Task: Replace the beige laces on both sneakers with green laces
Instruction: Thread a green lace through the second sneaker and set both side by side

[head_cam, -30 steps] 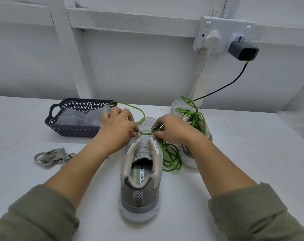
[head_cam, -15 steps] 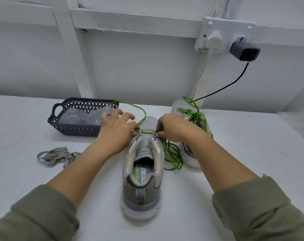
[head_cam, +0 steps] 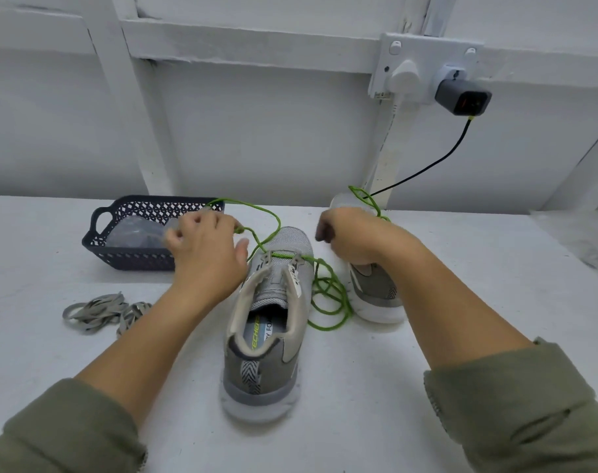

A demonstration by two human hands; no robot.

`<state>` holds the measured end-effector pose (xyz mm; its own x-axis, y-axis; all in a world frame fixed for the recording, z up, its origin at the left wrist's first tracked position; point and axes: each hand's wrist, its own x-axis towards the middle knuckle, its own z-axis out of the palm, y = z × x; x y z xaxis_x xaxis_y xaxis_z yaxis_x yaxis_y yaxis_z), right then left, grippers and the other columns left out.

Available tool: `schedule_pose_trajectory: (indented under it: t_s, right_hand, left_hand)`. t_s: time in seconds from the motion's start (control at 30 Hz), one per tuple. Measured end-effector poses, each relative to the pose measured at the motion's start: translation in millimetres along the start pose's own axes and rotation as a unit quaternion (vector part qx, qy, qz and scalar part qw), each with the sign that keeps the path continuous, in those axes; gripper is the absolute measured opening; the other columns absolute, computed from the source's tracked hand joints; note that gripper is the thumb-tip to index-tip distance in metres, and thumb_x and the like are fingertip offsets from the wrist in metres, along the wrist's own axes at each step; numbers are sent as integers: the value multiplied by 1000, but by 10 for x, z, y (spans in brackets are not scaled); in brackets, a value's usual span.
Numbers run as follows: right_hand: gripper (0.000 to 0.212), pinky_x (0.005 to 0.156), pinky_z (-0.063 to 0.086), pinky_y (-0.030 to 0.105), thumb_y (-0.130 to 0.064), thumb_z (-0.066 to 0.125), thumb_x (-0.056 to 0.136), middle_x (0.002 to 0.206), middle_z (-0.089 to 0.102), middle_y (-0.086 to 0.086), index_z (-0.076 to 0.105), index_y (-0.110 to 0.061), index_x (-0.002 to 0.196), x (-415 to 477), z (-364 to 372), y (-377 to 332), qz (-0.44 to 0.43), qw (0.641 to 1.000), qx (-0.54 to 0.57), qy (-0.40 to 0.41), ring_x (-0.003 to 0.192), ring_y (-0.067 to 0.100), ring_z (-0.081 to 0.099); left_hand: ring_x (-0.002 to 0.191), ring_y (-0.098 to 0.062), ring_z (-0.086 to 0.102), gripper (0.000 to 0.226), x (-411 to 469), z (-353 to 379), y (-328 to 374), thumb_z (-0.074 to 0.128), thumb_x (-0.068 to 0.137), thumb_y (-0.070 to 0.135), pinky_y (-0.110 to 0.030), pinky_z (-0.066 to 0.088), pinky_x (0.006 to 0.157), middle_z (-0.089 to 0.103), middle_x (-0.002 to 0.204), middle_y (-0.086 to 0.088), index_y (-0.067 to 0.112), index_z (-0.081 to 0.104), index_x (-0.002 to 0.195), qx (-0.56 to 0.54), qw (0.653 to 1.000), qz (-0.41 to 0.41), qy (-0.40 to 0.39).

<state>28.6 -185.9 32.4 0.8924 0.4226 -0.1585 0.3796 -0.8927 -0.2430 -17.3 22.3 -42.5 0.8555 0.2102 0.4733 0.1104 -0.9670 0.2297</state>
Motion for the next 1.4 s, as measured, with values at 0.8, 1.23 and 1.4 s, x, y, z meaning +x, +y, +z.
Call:
schedule_pose_trajectory:
  t_s: [0.8, 1.23, 1.4]
  right_hand:
    - [26, 112, 4, 61, -22, 51, 94, 151, 21, 11, 66, -17, 115, -519, 481, -3, -30, 913, -405, 44, 139, 41, 13]
    - [10, 71, 38, 28, -18, 46, 98, 80, 61, -14, 53, -23, 103, -599, -81, -65, -86, 979, 70, 173, 76, 11, 53]
    - [3, 72, 46, 28, -24, 53, 97, 79, 66, -15, 54, -26, 96, -515, -31, -135, -100, 974, 121, 165, 79, 4, 59]
  left_hand:
    - [115, -19, 44, 25, -148, -80, -61, 43, 100, 31, -39, 22, 88, 62, 114, 11, 39, 58, 119, -85, 979, 63, -172]
    - [116, -19, 49, 21, -172, -144, -15, 47, 98, 35, -41, 36, 95, 57, 119, 5, 33, 65, 109, -189, 975, 19, -114]
    - [113, -6, 55, 22, -87, -380, 265, 61, 91, 38, -29, 43, 97, 63, 115, 14, 30, 69, 110, -392, 890, 63, -227]
